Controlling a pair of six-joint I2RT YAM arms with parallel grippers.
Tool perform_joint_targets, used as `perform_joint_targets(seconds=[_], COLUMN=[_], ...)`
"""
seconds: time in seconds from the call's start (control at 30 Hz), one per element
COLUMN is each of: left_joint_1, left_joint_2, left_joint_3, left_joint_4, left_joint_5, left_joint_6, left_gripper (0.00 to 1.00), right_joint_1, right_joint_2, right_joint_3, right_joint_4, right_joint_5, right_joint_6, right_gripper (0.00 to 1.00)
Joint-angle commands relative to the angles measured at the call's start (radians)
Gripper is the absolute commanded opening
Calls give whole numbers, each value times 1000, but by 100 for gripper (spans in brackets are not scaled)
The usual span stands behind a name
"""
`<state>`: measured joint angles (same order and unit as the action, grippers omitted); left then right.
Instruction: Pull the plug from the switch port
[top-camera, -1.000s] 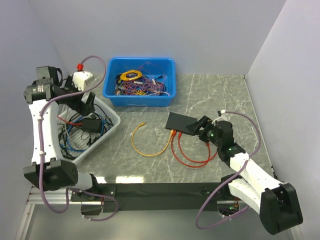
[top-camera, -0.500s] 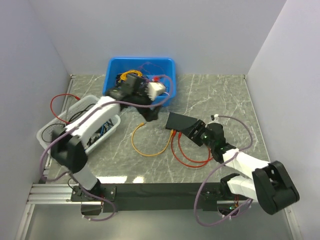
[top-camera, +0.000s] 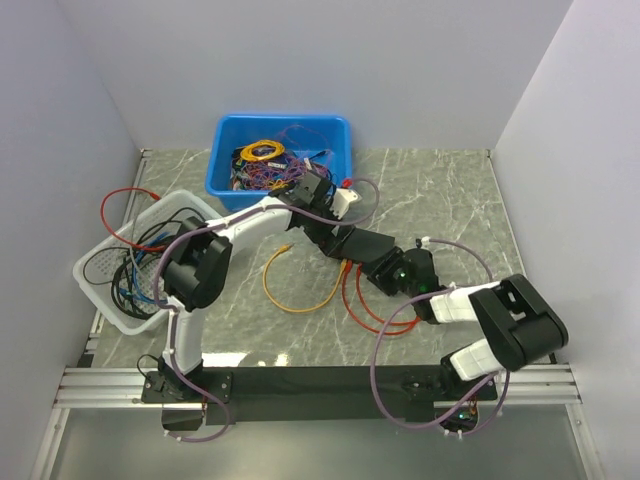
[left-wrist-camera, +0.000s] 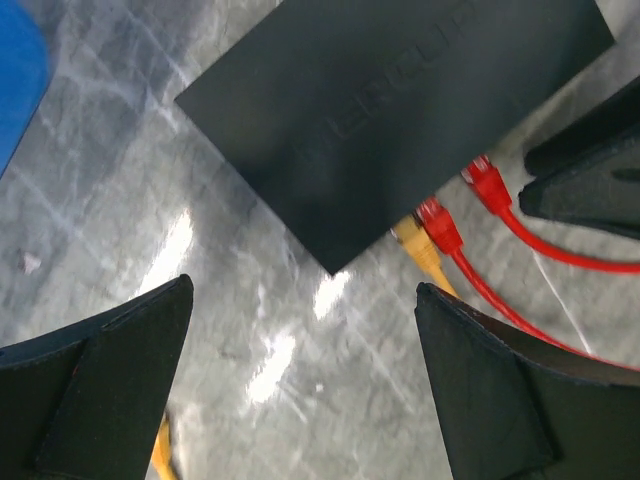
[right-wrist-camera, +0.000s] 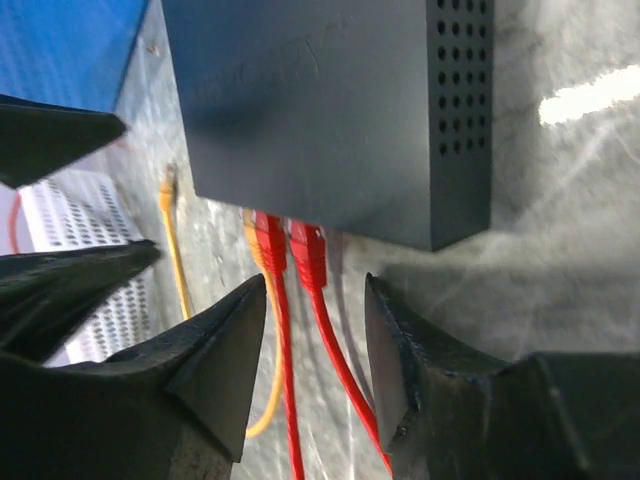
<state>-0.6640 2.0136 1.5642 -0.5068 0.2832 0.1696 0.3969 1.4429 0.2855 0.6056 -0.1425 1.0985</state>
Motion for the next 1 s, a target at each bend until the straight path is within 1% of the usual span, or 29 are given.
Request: perform_joint_targets(seconds=[0.0,0.1,0.23,0.43,0.5,0.57,0.77,0.97], left_joint_1=[-20,-26,-26,-28,-29,-29,-32,-32], left_joint_2=[39,74,96,116,120,125,126,129], left_joint_3=[39,43,46,56,56,59,65,68], left_joint_4=[70,67,63,53,54,54,50,47], left_joint_5=[-19,-24,-26,-3,1,2,-1,-4], left_joint_6=[-21,-15,-15,-18,-19,-18,-15,-13], left_gripper=[99,96,95,93,93,93,93,93], right_joint_1=[8,7,7,0,-1,-4,-27,-36], right_joint_2=[56,126,203,238,252,275,323,363], right_joint_3=[-17,-9,-2,-6,-3,-11,-45,-46], right_joint_4=[133,204,244,267,284,310,395,451], right_joint_5=[37,29,29,37,35,31,6,-20], right_joint_6=[50,89,132,141,144,150,164,184], right_gripper=[51,50,46,43,37,35,31,31])
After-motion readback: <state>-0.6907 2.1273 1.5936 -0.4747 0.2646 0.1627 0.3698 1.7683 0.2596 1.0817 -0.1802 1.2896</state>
